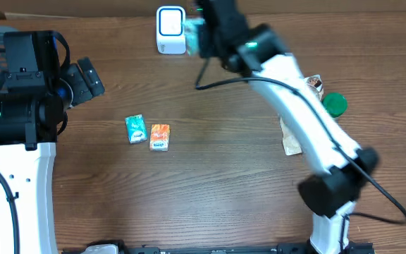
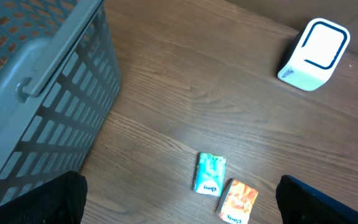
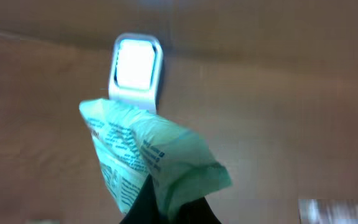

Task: Scan the item barcode

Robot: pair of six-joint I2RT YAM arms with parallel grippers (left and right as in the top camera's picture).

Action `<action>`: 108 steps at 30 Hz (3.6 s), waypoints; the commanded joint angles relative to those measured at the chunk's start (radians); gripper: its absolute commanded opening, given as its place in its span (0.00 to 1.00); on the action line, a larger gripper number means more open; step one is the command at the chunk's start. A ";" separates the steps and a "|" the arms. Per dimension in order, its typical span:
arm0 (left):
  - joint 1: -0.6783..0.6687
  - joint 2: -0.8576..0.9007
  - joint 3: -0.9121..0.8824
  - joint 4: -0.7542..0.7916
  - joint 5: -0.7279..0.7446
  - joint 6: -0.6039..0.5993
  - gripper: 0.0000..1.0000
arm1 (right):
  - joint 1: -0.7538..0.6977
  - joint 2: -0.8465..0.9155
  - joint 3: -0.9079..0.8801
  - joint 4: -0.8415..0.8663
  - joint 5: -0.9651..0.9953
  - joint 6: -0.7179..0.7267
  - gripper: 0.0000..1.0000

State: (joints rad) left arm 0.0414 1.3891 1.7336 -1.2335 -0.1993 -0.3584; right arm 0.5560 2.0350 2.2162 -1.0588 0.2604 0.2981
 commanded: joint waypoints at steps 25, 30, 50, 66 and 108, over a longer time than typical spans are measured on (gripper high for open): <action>0.004 -0.014 0.008 0.003 -0.011 0.022 1.00 | -0.463 -0.035 -0.594 -0.186 -0.068 0.261 0.34; 0.004 -0.014 0.008 0.003 -0.011 0.022 1.00 | -0.475 -0.035 -0.594 -0.196 -0.068 0.195 0.64; 0.004 -0.014 0.008 0.003 -0.011 0.022 0.99 | -0.185 -0.014 -0.473 -0.032 -0.632 0.102 0.52; 0.004 -0.014 0.008 0.003 -0.011 0.022 0.99 | 0.144 0.195 -0.509 0.238 -0.622 0.387 0.44; 0.004 -0.014 0.008 0.003 -0.011 0.022 1.00 | -0.011 0.197 -0.447 -0.080 -0.466 -0.482 0.48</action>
State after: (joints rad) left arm 0.0414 1.3891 1.7336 -1.2339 -0.1993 -0.3580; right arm 0.5423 2.2803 1.7370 -1.1328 -0.4282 -0.1596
